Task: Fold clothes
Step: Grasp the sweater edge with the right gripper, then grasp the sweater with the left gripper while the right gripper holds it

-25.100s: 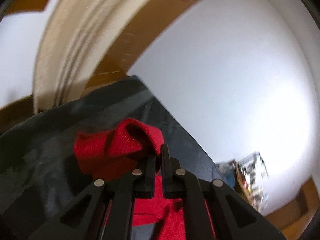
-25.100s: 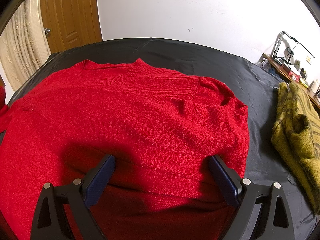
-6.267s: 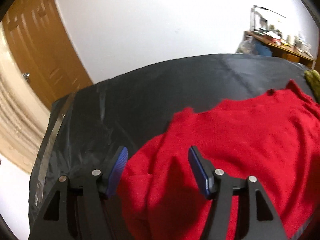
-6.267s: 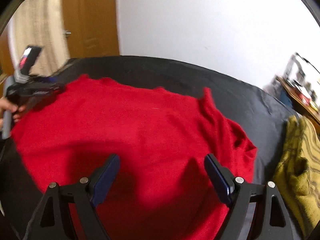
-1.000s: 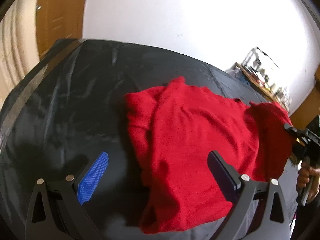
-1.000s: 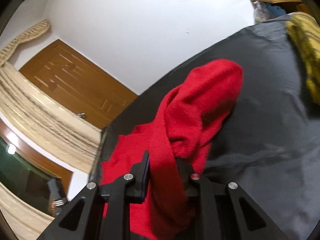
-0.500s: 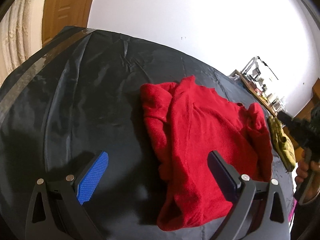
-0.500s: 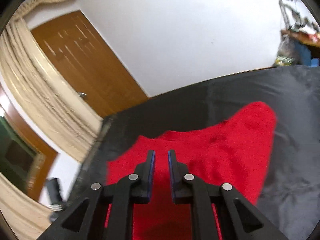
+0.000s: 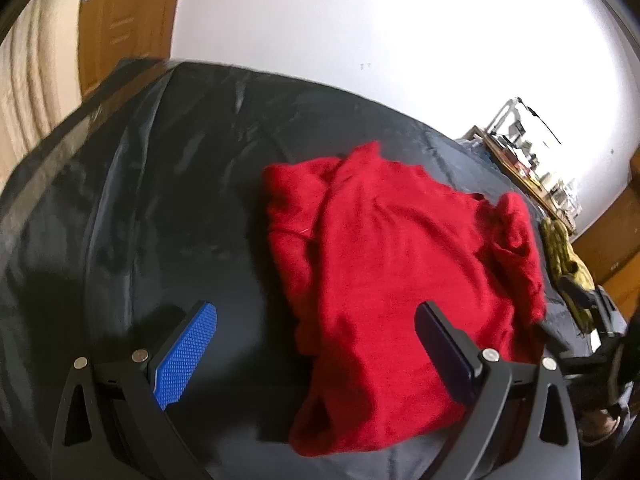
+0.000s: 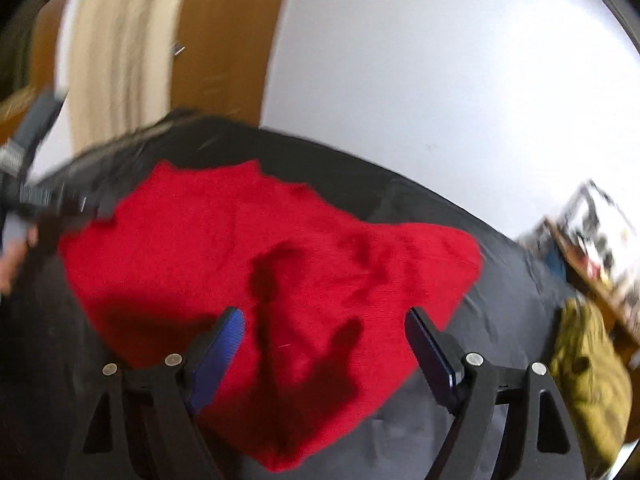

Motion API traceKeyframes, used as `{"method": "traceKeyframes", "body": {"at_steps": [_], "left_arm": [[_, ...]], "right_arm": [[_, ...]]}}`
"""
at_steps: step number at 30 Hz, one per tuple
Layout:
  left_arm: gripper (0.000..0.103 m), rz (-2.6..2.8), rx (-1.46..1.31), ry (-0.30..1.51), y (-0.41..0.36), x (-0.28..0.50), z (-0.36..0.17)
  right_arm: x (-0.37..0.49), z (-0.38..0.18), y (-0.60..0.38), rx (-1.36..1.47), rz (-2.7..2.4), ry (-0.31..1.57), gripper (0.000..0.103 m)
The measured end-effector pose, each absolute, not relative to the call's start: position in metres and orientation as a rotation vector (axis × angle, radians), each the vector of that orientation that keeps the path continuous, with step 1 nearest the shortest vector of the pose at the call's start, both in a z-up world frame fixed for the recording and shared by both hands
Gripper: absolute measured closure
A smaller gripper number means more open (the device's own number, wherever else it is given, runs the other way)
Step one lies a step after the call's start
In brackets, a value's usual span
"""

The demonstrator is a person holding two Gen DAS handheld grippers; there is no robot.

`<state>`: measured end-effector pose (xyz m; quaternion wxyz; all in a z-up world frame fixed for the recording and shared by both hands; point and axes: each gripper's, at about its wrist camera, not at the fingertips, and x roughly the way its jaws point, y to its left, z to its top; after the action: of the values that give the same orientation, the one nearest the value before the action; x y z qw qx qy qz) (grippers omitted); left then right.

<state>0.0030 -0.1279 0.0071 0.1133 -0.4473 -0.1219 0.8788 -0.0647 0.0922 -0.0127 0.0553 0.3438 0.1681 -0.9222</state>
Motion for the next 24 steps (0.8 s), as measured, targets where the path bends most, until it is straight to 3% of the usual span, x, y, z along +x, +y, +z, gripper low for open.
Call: {"method": "traceKeyframes", "body": {"at_steps": [4,6,8,10,12,15,24], "left_arm": [[0.003,2.557,-1.281,-0.295,-0.111,0.006,0.025],[0.003,2.53,-1.275,-0.281,-0.104,0.005,0.032],[0.003,2.47,-1.286,-0.306,-0.094,0.001,0.035],[0.003,2.41,-1.297,-0.332,-0.085,-0.005,0.038],[0.003,2.349,-1.306,-0.356,-0.075,-0.01,0.041],[0.003,2.229,-1.344,-0.405,-0.049,-0.024,0.041],[0.002,1.862,-1.491,-0.551,0.046,-0.087,0.022]], "right_arm": [[-0.075,-0.033,0.076,1.067,-2.794,0.688,0.019],[-0.079,-0.041,0.084,1.106,-2.81,0.679,0.021],[-0.08,-0.043,0.101,1.15,-2.83,0.596,0.034],[-0.079,-0.042,0.12,1.174,-2.855,0.478,0.058],[-0.075,-0.038,0.138,1.171,-2.893,0.379,0.071],[-0.064,-0.031,0.16,1.134,-2.936,0.229,0.078],[-0.039,-0.023,0.183,1.04,-2.926,0.052,0.078]]}}
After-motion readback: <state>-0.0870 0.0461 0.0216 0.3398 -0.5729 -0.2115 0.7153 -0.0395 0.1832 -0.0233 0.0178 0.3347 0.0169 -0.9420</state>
